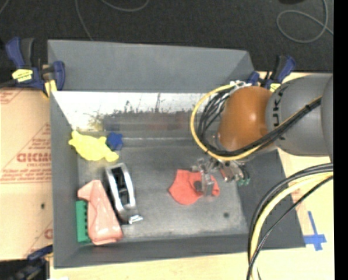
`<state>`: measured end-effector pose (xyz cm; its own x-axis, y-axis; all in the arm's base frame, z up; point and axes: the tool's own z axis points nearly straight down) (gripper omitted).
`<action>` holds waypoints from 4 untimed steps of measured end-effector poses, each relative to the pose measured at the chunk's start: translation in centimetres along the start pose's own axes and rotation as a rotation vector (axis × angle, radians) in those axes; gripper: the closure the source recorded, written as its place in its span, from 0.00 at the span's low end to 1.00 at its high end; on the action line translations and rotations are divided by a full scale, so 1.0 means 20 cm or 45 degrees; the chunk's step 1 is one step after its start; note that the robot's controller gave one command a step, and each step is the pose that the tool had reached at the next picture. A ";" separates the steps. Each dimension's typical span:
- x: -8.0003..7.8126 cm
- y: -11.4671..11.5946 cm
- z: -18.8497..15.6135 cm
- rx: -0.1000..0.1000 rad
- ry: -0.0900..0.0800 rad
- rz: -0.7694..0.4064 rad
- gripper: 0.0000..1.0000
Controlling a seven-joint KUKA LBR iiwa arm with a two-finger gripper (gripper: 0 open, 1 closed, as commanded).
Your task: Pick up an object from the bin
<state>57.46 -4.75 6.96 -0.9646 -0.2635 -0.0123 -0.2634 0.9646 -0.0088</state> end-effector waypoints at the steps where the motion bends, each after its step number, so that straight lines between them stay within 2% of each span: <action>1: 0.00 0.00 -0.01 0.000 -0.003 0.008 1.00; 3: 0.00 0.00 -0.12 -0.001 0.003 0.007 1.00; 4: 0.00 0.00 -0.17 0.002 -0.003 0.007 1.00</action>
Offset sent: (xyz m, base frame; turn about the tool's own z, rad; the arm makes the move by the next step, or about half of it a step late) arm 0.0001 0.0000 0.0460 0.0000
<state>57.53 -4.80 10.45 -0.9660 -0.2580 -0.0149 -0.2578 0.9661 -0.0100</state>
